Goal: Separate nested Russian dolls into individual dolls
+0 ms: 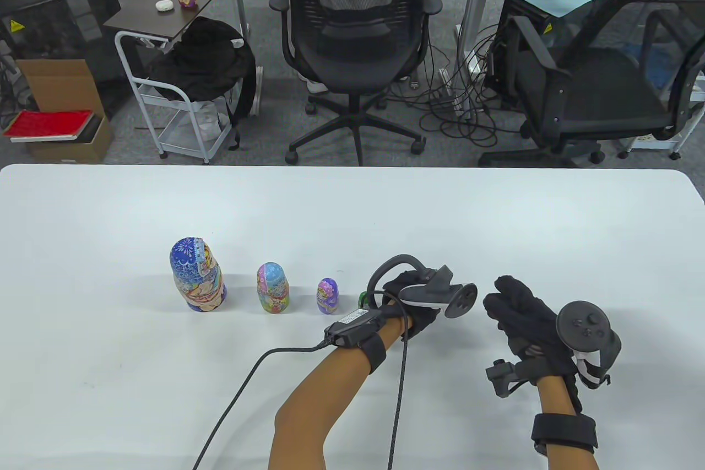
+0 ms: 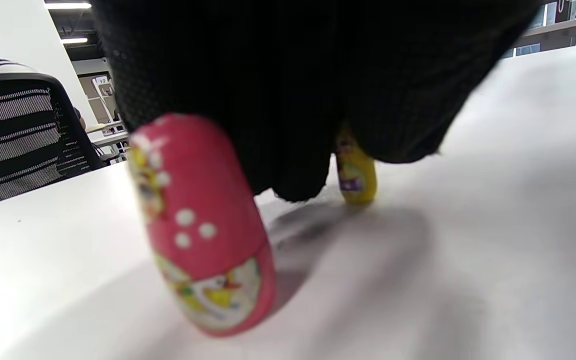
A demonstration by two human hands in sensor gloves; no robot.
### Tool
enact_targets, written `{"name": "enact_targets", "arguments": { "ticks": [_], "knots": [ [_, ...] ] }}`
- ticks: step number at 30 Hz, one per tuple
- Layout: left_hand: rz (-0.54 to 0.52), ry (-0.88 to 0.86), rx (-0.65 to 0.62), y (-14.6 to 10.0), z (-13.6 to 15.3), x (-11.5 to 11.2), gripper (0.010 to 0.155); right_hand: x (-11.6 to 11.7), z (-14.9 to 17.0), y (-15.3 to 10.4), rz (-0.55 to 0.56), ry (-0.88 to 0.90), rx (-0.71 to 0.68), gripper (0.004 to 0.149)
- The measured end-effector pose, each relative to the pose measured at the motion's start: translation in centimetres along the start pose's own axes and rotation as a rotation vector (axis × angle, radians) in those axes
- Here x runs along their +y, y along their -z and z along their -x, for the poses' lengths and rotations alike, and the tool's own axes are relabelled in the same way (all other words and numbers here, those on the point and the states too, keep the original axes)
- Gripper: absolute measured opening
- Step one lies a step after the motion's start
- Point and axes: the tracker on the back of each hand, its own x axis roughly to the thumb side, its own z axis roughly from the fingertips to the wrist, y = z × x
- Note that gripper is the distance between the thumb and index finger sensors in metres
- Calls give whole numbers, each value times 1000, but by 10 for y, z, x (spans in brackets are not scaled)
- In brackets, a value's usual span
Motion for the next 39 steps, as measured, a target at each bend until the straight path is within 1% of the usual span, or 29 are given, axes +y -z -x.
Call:
{"name": "enact_targets", "arguments": {
  "ticks": [3,6,9,10,12,14,16,18,21,22,24,25,28,29,30,32,33,34,38,39],
  "knots": [
    [-23,3,-2,-4,1,10,50,0,0,0,-1,1,0,64],
    [-83,-21,7,-14,7,33,52,0,0,0,-5,-4,-2,64],
    [-141,-9,20,-33,17,62,51,1,0,1,-13,-8,-4,64],
    [-155,-4,23,-39,20,69,51,2,0,1,-15,-10,-6,64],
    [-186,7,46,-63,33,87,51,3,0,1,-20,-17,-8,64],
    [-200,13,69,-85,46,96,51,5,0,1,-25,-23,-10,64],
    [-211,23,104,-111,60,100,51,8,0,1,-34,-29,-14,63],
    [-219,19,136,-136,74,99,51,10,-2,1,-44,-39,-21,64],
    [-243,-5,191,-178,95,88,51,15,-5,0,-60,-54,-34,63],
    [-249,-22,204,-187,99,84,51,16,-5,0,-65,-57,-37,63],
    [-260,-83,239,-216,110,69,50,19,-7,-1,-78,-69,-45,63],
    [-269,-103,249,-225,113,64,51,21,-8,-1,-86,-74,-50,63],
    [-321,-198,290,-261,122,37,51,28,-15,-2,-114,-88,-92,63],
    [-341,-240,304,-273,125,25,51,32,-19,-4,-127,-100,-126,63],
    [-359,-267,310,-280,127,17,52,34,-22,-5,-132,-110,-143,64],
    [-411,-352,327,-299,132,-6,53,47,-37,-11,-157,-185,-218,64],
    [-422,-376,335,-304,133,-13,54,51,-42,-13,-167,-214,-242,64],
    [-432,-394,345,-311,134,-22,55,60,-52,-18,-183,-286,-295,65],
    [-491,-367,374,-328,135,-43,59,84,-73,-32,-211,-427,-394,68],
    [-472,-367,364,-330,136,-46,61,91,-77,-34,-223,-440,-406,69]
  ]
}}
